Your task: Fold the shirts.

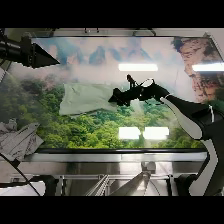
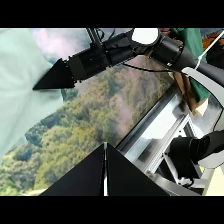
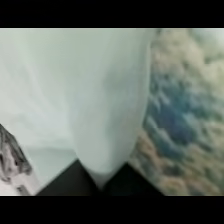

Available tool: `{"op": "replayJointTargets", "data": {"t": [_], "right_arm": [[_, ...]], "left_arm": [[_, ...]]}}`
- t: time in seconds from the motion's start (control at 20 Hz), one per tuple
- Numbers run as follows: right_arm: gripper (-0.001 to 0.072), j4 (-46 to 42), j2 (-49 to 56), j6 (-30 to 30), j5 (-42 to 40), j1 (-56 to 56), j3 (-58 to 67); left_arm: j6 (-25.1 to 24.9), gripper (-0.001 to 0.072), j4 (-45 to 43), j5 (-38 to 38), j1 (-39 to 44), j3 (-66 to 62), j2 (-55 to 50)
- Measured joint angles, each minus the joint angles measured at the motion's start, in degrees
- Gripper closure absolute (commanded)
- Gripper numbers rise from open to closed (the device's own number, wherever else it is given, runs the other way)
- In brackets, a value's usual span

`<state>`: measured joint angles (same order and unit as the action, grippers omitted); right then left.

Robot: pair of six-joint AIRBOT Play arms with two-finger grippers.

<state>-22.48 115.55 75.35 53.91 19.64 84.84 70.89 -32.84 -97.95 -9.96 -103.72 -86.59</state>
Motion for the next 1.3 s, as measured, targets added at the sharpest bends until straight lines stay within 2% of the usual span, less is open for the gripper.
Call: {"op": "replayJointTargets", "data": {"t": [0.2, 0.35, 0.55, 0.7, 0.8, 1.1, 1.3], "right_arm": [[0.0695, 5.16, -2.25, -2.8, 0.13, 0.81, 0.04], [0.0695, 3.54, -8.94, -2.27, 1.01, -2.36, 0.04], [0.0695, -13.33, -23.58, 9.05, 5.88, -14.97, 0.07], [0.0695, -27.34, -34.42, 17.79, 13.73, -29.59, 0.07], [0.0695, -34.1, -40.35, 21.24, 19.45, -40.19, 0.07], [0.0694, -54.38, -50.34, 24.37, 35.65, -67.1, -3.58], [0.0694, -62.53, -53.53, 24.57, 35.39, -77.75, -15.32]], "left_arm": [[0.02, 0.069, 0.04, -0.15, 0.0, 0.0, 0.0], [0.02, 0.0691, 0.04, -0.68, 0.0, 0.0, 0.02], [-0.31, 0.069, 0.0, -2.16, 0.0, 0.02, 0.02], [-1.18, 0.069, -0.02, -3.43, 0.0, 0.02, 0.02], [-1.86, 0.069, -0.04, -4.0, 0.0, 0.04, 0.02], [-3.06, 0.069, -0.22, -5.22, 0.0, 0.07, 0.02], [-3.3, 0.069, -0.22, -5.62, 0.0, 0.07, 0.02]]}}
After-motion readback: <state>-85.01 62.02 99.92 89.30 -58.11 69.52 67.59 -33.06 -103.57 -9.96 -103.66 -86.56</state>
